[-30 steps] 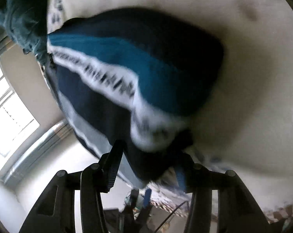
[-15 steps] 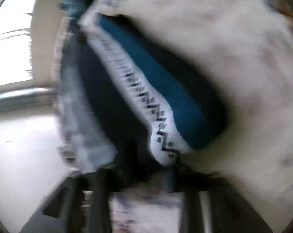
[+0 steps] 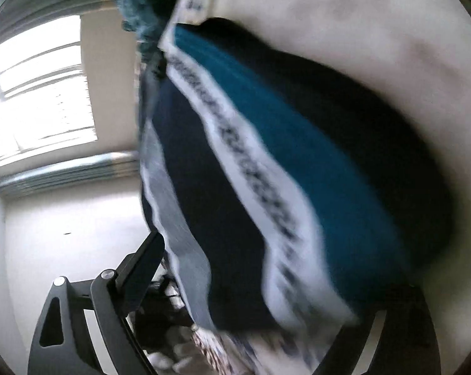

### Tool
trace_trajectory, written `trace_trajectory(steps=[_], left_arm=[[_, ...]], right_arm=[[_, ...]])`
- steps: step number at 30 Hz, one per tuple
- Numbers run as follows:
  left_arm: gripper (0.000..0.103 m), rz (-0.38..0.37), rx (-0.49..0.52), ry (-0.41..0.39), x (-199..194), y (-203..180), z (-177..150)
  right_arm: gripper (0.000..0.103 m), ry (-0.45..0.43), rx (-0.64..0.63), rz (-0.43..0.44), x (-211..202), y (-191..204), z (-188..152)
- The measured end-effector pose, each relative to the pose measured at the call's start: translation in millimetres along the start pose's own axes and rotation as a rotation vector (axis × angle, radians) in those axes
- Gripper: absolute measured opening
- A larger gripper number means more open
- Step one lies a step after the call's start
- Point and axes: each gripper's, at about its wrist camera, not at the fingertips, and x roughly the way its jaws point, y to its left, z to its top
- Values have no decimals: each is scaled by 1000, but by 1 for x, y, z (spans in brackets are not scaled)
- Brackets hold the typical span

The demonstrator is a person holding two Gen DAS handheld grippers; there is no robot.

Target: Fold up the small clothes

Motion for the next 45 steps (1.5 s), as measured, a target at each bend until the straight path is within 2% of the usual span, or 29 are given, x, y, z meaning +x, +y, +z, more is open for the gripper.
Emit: trace_trajectory(steps=[1, 4, 5, 6, 7, 9, 13, 18, 23, 26, 30, 33, 36, 38, 41, 45], left_arm=[[86, -17, 17, 3, 4, -2, 2], [86, -5, 68, -10, 6, -11, -1], [73, -8, 94, -35, 4, -16, -4], [59, -5, 107, -51, 3, -19, -5], [39, 2, 119, -63, -1, -22, -5], [32, 6, 145, -99, -10, -33, -5], [29, -18, 184, -152, -32, -63, 1], [29, -93, 234, -190, -58, -112, 33], [29, -127, 312, -239, -80, -163, 96], [29, -127, 360, -282, -91, -182, 141], [29, -96, 389, -334, -90, -179, 202], [29, -42, 373, -330, -75, -144, 238], [30, 60, 318, -257, -45, -88, 264], [31, 119, 296, -203, -33, -58, 265], [36, 114, 254, -153, -30, -29, 257], [39, 100, 230, -153, -34, -23, 252]], right_arm=[[94, -6, -7, 9, 4, 3, 0], [87, -37, -2, 29, 16, 11, -2], [66, -36, 8, 30, 23, 13, -2], [34, -16, 17, 29, 32, 15, -2], [30, -14, 22, 19, 31, 17, 0], [27, -31, 4, -2, 20, 17, 8], [25, -49, -55, -9, 10, 58, 6], [24, -86, -132, 13, -17, 122, 19], [24, -137, -217, 53, -28, 203, 48], [24, -168, -253, 91, -16, 246, 73], [24, -197, -300, 142, 41, 288, 112], [24, -192, -307, 128, 101, 286, 135], [24, -134, -282, 43, 159, 256, 139], [24, -87, -275, -15, 184, 234, 130], [27, -53, -272, -65, 201, 208, 119], [44, -52, -257, -121, 193, 191, 113]])
